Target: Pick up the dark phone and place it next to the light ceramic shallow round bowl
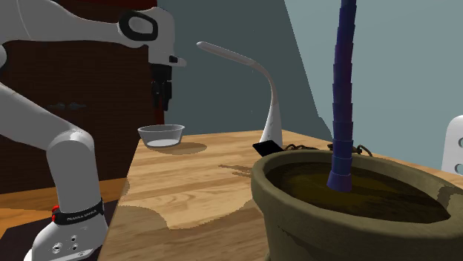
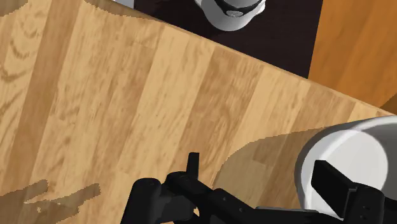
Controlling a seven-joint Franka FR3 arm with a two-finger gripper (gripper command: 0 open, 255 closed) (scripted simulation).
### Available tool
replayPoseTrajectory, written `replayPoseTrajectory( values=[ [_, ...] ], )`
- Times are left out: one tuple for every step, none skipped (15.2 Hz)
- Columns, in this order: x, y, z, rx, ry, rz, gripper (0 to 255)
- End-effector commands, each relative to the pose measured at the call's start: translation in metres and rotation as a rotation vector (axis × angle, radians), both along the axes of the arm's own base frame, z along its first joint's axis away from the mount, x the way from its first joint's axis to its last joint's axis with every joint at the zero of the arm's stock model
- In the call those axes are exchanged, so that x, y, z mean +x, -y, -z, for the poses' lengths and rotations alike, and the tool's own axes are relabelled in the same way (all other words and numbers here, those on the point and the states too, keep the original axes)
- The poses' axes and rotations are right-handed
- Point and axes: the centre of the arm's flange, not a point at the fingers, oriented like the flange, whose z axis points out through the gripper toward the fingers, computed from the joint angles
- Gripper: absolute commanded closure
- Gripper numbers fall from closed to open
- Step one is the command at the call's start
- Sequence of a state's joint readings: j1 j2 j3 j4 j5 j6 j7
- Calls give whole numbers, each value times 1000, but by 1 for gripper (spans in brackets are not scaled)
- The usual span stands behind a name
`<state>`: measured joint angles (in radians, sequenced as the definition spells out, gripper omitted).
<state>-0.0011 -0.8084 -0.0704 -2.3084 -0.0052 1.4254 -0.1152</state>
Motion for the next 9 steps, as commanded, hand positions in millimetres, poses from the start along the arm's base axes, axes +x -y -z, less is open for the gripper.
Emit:
replayPoseTrajectory(
  values=[
    [0,0,0,0,0,0,0],
    [11,-6,7,-43,1,12,0],
    [22,-12,14,-86,2,23,0],
    [33,-18,22,-129,2,35,0],
    [44,-23,29,-172,3,46,0],
    [55,-28,37,-216,4,58,0],
    [66,-32,45,-259,5,69,0],
    [78,-36,54,-302,5,81,0],
    [89,-39,62,-345,6,92,0]
  ],
)
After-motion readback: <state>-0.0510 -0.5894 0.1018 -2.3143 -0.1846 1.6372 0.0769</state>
